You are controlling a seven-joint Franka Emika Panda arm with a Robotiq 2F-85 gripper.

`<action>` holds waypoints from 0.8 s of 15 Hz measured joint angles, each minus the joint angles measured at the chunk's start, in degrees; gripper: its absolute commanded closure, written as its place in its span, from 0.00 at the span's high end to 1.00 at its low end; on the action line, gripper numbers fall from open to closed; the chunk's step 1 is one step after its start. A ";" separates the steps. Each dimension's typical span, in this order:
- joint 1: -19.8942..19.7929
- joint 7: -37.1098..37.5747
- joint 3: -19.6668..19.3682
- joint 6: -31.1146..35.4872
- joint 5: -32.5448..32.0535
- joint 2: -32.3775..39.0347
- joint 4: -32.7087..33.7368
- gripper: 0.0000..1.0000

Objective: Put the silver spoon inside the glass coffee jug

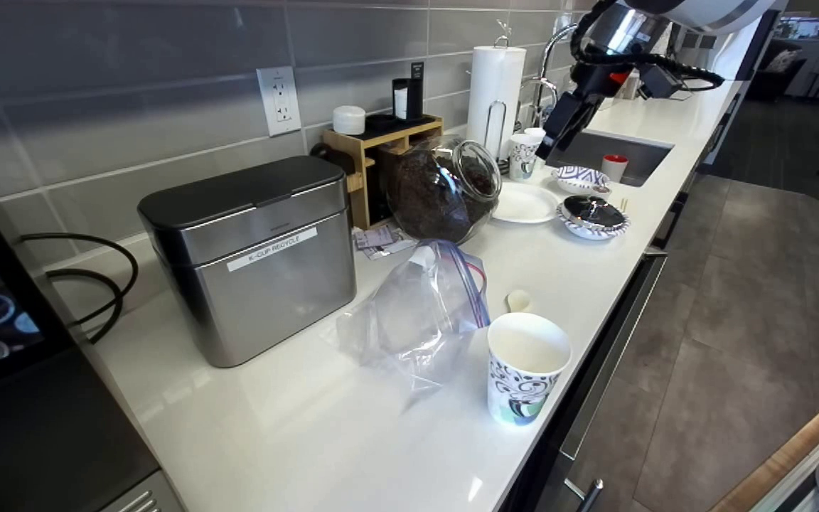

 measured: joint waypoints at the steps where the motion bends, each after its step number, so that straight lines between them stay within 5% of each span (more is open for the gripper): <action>1: 0.33 -0.40 -0.45 0.32 0.21 -0.87 -0.60 1.00; 12: 4.01 -1.04 -3.96 3.00 0.36 -7.95 -5.35 1.00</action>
